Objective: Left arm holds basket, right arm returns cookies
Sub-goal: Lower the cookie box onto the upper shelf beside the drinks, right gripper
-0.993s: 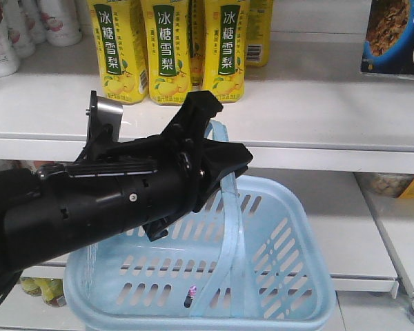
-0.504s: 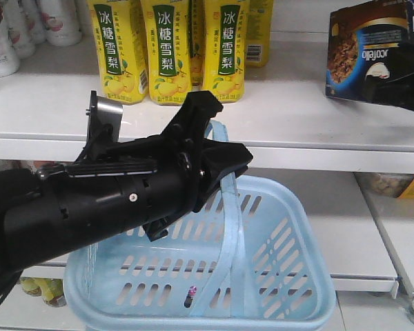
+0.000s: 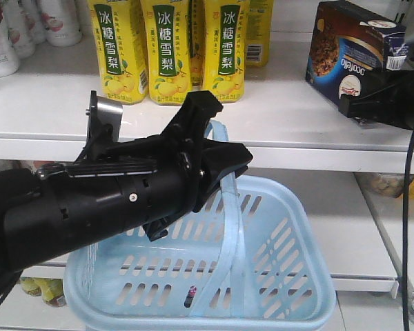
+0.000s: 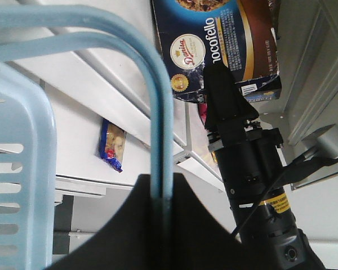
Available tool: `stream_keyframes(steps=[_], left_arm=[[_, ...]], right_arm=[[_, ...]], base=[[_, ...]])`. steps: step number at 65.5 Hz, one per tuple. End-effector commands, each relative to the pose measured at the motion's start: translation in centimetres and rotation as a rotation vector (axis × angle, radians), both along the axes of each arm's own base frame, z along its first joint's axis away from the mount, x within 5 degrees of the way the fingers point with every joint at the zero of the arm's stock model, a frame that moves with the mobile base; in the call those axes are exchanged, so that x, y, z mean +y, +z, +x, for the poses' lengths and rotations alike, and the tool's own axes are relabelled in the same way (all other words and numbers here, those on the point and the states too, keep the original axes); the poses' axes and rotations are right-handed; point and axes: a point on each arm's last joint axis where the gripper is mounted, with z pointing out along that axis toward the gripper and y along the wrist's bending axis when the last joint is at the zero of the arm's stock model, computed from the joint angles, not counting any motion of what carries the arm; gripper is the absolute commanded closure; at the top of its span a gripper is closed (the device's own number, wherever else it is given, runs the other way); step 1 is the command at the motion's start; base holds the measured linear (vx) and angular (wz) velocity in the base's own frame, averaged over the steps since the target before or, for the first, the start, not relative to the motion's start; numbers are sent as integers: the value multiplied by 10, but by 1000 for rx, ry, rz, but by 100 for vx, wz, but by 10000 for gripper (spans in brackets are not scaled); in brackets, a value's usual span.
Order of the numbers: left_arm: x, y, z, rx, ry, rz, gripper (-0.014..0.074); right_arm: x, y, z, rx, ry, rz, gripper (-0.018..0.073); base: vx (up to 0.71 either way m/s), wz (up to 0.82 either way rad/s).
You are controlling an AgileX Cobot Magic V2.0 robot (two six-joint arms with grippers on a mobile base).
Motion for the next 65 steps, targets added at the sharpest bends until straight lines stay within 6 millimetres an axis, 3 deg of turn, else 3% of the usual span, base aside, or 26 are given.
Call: stream_keyframes(steps=[1, 10, 27, 34, 51, 65], left_arm=[[6, 25, -5, -51, 1, -62, 596], [6, 25, -5, -51, 1, -62, 596], [6, 25, -5, -51, 1, -62, 596], [6, 25, -5, -51, 1, -62, 596], [6, 25, -5, -51, 1, -62, 596], [6, 25, -5, -51, 1, -62, 596]], right_arm=[[1, 17, -4, -73, 29, -1, 552], [1, 19, -5, -80, 33, 1, 479], [0, 23, -9, -97, 34, 6, 171], [-1, 27, -13, -107, 26, 12, 92], [-9, 40, -31, -138, -25, 21, 109], [-18, 57, -57, -200, -61, 34, 243]], base=[[0, 0], [0, 0], [0, 0], [0, 0], [0, 0], [0, 0]])
